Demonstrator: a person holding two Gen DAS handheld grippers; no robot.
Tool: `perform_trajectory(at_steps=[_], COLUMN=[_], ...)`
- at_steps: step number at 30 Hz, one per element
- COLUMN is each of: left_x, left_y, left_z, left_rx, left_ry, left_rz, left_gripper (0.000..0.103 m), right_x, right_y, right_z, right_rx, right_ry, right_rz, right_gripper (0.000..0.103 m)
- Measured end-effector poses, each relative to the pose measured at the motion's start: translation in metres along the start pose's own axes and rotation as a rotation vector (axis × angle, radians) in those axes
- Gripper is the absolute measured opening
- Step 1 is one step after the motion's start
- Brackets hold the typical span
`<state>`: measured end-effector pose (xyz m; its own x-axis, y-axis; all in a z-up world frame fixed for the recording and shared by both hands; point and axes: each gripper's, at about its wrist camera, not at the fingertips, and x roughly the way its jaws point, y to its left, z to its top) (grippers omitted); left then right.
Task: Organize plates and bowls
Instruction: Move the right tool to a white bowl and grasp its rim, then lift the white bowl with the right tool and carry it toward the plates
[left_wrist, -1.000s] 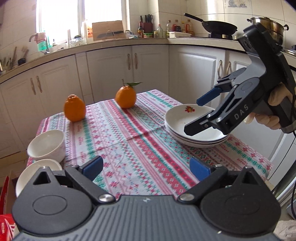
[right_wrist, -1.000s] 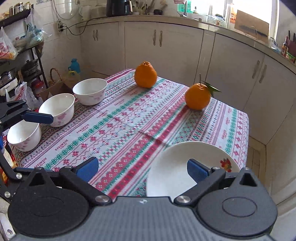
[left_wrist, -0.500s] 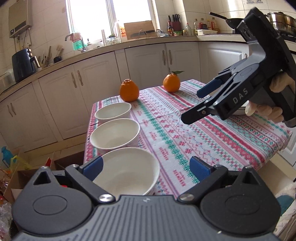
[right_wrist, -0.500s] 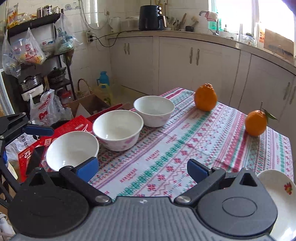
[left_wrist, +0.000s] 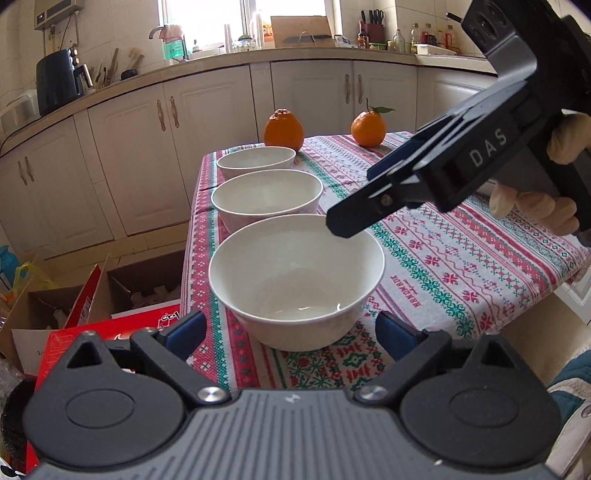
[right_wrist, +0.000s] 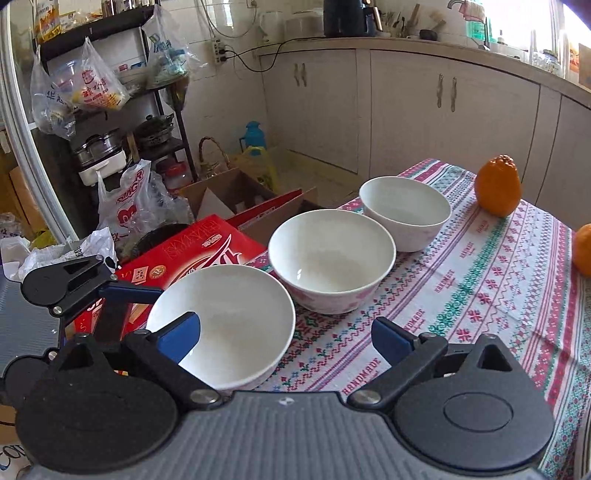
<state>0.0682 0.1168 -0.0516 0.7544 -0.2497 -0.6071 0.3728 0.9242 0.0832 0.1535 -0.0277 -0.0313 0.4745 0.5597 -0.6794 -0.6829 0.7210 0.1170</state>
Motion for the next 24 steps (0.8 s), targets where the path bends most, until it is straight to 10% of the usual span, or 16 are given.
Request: perform_trajectory(at_steps=[10, 24], left_x=[0.010, 0.010], left_y=[0.006, 0.007], left_z=[-0.002, 0.000], left_rx=[-0.011, -0.003], left_ry=[0.016, 0.010], left_rz=[-0.061, -0.061], left_gripper=[0.084, 0.082], right_x=[0.026, 0.034], right_y=[-0.001, -0.002], right_z=[0.003, 0.002], right_rx=[0.039, 0.076], right_ry=[0.065, 0.096], right_rz=[0.079, 0.138], right_gripper=[0.073, 0.060])
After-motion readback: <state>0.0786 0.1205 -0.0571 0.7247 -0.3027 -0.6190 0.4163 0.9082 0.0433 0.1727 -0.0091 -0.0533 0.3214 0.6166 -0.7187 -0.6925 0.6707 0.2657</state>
